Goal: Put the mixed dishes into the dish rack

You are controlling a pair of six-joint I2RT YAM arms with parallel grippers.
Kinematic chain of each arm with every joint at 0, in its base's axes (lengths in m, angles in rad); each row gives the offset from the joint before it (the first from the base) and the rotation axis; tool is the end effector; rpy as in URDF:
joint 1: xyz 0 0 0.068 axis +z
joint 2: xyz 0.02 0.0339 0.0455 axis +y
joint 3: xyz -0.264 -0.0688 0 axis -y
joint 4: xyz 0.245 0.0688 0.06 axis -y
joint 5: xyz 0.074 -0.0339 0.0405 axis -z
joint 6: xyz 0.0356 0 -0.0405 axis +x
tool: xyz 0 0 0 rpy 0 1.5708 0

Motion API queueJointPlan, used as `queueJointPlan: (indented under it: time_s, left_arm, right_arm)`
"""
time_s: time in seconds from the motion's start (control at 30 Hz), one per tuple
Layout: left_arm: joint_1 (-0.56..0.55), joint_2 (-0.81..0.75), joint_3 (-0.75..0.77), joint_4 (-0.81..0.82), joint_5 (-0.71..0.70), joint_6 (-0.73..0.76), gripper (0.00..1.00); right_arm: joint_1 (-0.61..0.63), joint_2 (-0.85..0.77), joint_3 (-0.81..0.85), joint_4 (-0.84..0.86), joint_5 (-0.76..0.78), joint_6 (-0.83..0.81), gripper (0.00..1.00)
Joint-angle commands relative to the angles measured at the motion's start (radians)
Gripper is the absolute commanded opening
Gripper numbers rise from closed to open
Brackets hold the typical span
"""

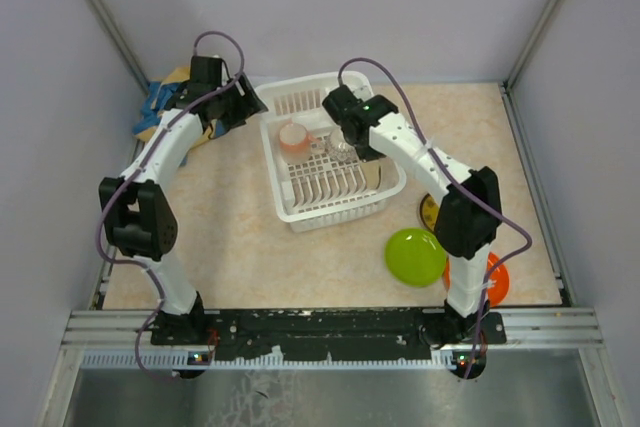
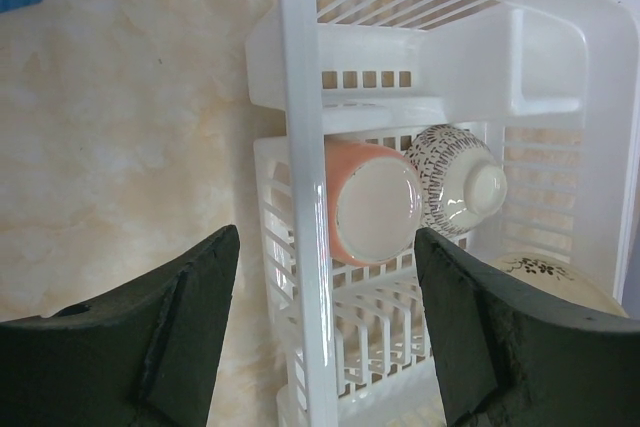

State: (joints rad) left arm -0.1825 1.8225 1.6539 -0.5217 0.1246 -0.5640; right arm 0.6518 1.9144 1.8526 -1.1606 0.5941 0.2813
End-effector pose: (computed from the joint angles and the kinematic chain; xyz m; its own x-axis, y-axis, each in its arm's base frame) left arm 0.4138 -0.0809 0.3176 -0.6759 -0.4147 -0.6093 -0.1029 0.8717 -0.4791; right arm 0.3241 0.2223 0.3095 -0.8152 -0.3327 -0.4740 -0.1295 0.9025 -0.4107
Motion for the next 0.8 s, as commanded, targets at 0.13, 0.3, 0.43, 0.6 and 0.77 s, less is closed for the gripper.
queueJointPlan:
  time_s: [0.13,0.3,0.43,0.6,0.77]
  left_arm:
    - [0.012,-0.059,-0.03,0.025,0.011,0.019,0.77]
    - [0.012,-0.06,-0.035,0.023,0.015,0.022,0.77]
    - [0.014,-0.061,-0.036,0.02,0.013,0.025,0.77]
    - [0.013,-0.066,-0.041,0.019,0.009,0.027,0.77]
    - [0.014,-0.067,-0.048,0.019,0.01,0.029,0.77]
  right_arm:
    - [0.015,-0.007,-0.067,0.034,0.029,0.036,0.0]
    - [0.019,0.004,-0.08,0.035,0.006,0.047,0.0]
    - [0.019,0.005,-0.092,0.029,-0.026,0.062,0.0]
    - [0.019,0.008,-0.093,-0.015,-0.082,0.091,0.0]
    - [0.019,0.001,-0.092,-0.048,-0.112,0.117,0.04]
